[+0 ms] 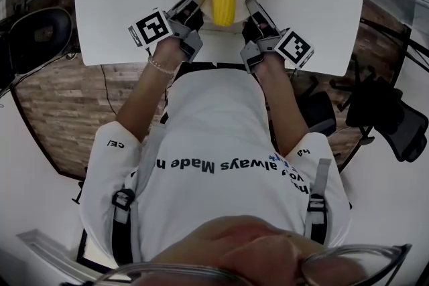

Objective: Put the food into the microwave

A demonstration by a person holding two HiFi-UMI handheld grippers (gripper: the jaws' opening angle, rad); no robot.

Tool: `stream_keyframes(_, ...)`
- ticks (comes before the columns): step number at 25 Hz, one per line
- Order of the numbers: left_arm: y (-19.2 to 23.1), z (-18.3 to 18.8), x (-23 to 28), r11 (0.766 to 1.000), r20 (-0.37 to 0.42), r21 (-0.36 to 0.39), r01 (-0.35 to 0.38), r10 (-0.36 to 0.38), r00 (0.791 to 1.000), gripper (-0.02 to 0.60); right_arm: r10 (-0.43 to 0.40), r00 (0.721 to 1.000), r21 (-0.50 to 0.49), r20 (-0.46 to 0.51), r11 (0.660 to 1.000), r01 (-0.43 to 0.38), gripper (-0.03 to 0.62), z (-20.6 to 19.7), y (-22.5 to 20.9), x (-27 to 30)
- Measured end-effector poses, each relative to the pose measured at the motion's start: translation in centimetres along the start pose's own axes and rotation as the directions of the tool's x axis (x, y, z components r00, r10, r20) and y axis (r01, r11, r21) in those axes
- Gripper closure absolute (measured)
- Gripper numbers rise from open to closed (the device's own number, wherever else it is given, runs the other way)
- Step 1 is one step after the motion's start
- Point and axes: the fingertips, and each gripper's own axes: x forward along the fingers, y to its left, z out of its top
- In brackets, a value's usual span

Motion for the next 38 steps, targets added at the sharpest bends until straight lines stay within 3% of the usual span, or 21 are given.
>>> stream_keyframes(3,1.0,0.3,0.6,1.000,-0.002,-0.003,-0.007,0.007,1.000,0.563,-0.030,1.000,-0.008,-0.005,1.000,0.030,0.572,0.2,-1.2,0.6)
stream_keyframes(22,6.9,2.3,5.0,0.999,-0.010,0.000,-0.053,0.053,0.999,0.563,-0.028,1.000,0.028,0.011,0.999,0.028,0.572,2.0,-6.1,5.9)
stream_keyframes(38,9.3,3.5,6.2,0.996,-0.009,-0.026,-0.086,0.086,0.996,0.563,-0.055,0.998,0.063,0.032,0.997,0.053,0.572,2.1,-7.8,8.0)
